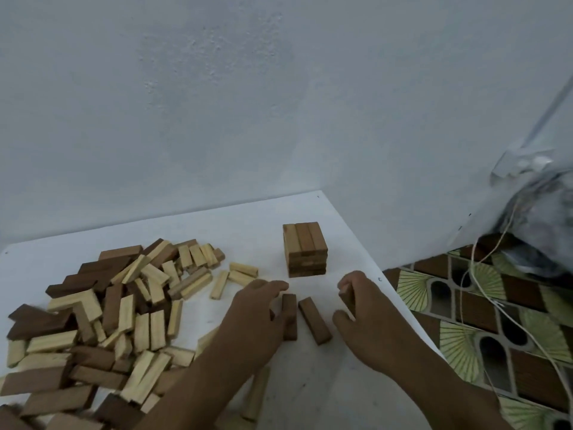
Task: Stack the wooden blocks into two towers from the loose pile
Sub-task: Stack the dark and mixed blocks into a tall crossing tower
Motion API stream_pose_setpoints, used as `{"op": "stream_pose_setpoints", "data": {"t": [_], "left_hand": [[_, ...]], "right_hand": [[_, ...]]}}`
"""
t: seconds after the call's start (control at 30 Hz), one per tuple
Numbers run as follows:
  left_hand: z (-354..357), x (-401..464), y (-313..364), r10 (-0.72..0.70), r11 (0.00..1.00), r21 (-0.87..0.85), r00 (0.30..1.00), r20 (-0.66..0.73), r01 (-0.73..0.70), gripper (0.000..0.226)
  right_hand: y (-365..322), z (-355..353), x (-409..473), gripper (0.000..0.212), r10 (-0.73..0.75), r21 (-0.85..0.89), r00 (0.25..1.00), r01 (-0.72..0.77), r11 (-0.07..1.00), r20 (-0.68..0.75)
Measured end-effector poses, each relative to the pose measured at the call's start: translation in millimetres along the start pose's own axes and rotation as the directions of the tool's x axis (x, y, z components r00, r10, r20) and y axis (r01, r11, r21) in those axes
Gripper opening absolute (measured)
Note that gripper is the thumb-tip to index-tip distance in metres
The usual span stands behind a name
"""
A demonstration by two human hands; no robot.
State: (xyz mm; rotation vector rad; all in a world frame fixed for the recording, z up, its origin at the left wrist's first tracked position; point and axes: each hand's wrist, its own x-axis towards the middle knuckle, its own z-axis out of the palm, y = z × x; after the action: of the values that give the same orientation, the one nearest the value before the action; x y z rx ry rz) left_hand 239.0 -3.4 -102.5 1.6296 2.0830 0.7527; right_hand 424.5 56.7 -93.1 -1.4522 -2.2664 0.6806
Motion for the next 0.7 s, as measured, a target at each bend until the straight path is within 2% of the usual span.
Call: {"op": "stream_pose_setpoints", "data": {"t": [0.1,0.2,0.3,0.4,0.5,0.57,0.6,0.7], "left_hand": [[-1,1,-5,0.071,0.997,-0.042,0.997,0.016,-0.070,0.034],[-6,2,-10,0.150,0.988,-0.053,0.988,0.046,-0.147,0.029],[-9,3,-19,0.182,0.982,-0.061,0.978,0.103,-0.176,0.042],[-10,5,-23,0.182,0.983,-0.063,0.968,0.174,-0.173,0.045],[-11,6,-22,0.207,0.978,-0.068,0.955,0.212,-0.197,0.046],[-10,6,-21,0.227,0.974,-0.074,0.949,0.218,-0.216,0.044],[-10,6,-21,0.230,0.973,-0.073,0.948,0.218,-0.220,0.043],[-9,6,-21,0.237,0.971,-0.071,0.950,0.202,-0.227,0.043]], "right_hand": [[4,2,4,0.011,-0.032,-0.129,0.999,0.030,0.991,-0.008],[6,4,9,0.030,-0.050,-0.164,0.999,0.051,0.985,0.009],[6,6,12,0.054,-0.013,-0.094,0.999,0.017,0.995,0.035],[4,6,13,0.049,-0.036,-0.084,0.992,0.046,0.995,0.119],[6,8,10,0.082,-0.075,0.074,0.984,0.064,0.995,0.161],[6,7,6,0.058,-0.130,0.000,0.967,0.133,0.991,0.217],[6,6,5,0.052,-0.156,-0.014,0.957,0.165,0.986,0.244],[11,7,8,0.062,-0.193,-0.039,0.933,0.215,0.976,0.305]]}}
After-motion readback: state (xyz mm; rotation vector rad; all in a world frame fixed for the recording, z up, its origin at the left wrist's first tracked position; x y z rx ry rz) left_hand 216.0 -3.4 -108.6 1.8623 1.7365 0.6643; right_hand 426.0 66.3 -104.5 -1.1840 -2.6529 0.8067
